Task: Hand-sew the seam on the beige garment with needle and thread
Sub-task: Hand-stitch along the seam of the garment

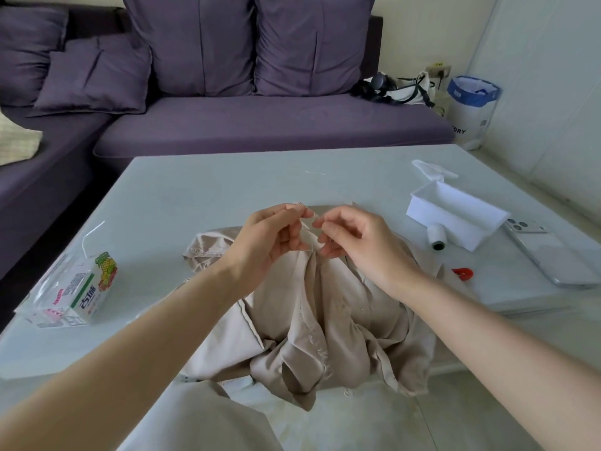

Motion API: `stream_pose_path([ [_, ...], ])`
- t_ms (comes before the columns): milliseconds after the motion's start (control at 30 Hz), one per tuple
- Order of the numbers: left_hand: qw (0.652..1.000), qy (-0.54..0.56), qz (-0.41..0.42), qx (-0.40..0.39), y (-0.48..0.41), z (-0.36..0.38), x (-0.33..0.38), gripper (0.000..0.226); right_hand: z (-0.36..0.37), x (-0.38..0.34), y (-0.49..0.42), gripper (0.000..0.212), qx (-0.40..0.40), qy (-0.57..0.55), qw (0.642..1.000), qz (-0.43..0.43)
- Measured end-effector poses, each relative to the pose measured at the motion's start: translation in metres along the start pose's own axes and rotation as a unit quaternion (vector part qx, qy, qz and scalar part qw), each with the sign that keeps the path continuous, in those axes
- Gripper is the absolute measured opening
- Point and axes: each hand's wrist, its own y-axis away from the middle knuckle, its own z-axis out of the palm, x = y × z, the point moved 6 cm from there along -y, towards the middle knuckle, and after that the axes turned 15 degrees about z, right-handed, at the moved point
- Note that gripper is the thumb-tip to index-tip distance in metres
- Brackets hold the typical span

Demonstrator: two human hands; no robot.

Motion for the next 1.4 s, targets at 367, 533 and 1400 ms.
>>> stream_pose_path([
  [367,0.999,-0.018,-0.033,-0.005,-0.004,0.0,-0.006,0.026,0.006,0.015,-0.001,0.024,-0.019,0.044,0.998,0.033],
  [533,0.997,-0.078,0.018,-0.021,0.001,0.004,0.0,0.027,0.007,0.017,-0.003,0.018,-0.024,0.056,0.996,0.058],
  [1400,0.705,-0.597,0.379,-0.058,0.009,0.016,0.002,0.021,0.004,-0.012,-0.026,0.021,0.041,-0.152,0.984,0.087],
])
